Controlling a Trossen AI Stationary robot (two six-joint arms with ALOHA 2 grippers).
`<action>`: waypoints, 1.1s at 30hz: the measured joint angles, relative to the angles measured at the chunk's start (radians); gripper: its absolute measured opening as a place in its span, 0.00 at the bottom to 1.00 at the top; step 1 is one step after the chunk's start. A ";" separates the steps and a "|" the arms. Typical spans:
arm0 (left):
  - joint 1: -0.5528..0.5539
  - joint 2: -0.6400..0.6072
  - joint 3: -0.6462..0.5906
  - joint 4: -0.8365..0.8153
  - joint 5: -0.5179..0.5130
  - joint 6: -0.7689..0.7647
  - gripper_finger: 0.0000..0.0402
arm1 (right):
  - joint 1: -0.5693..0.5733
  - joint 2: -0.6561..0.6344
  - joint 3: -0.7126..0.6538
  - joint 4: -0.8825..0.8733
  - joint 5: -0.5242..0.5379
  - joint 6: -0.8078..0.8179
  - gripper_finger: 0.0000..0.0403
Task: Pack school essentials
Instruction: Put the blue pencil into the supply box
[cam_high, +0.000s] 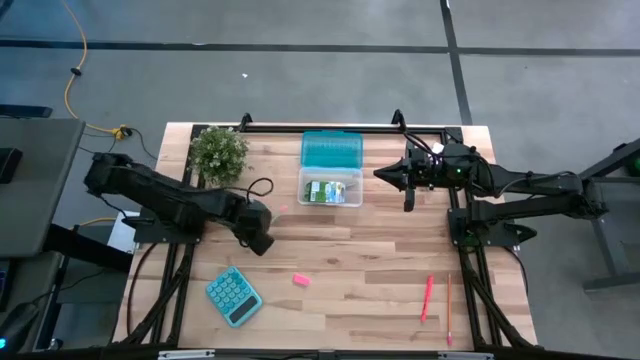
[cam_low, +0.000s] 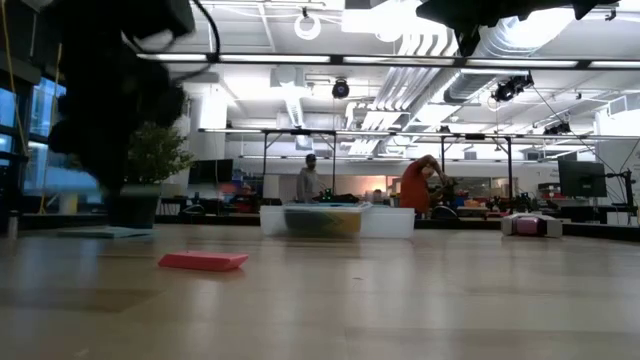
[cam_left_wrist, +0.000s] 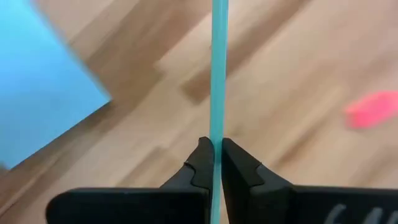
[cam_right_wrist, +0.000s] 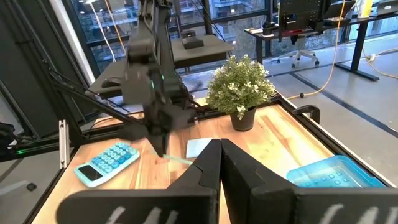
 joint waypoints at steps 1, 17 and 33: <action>-0.001 -0.038 0.000 0.012 -0.001 0.006 0.00 | 0.000 0.003 0.000 0.000 0.000 0.000 0.00; 0.105 -0.412 0.012 0.768 -0.215 0.568 0.00 | 0.000 0.058 0.000 0.140 -0.062 0.043 0.00; 0.200 -0.396 0.257 0.702 -0.165 1.045 0.00 | 0.000 0.058 0.000 0.324 -0.144 -0.004 0.00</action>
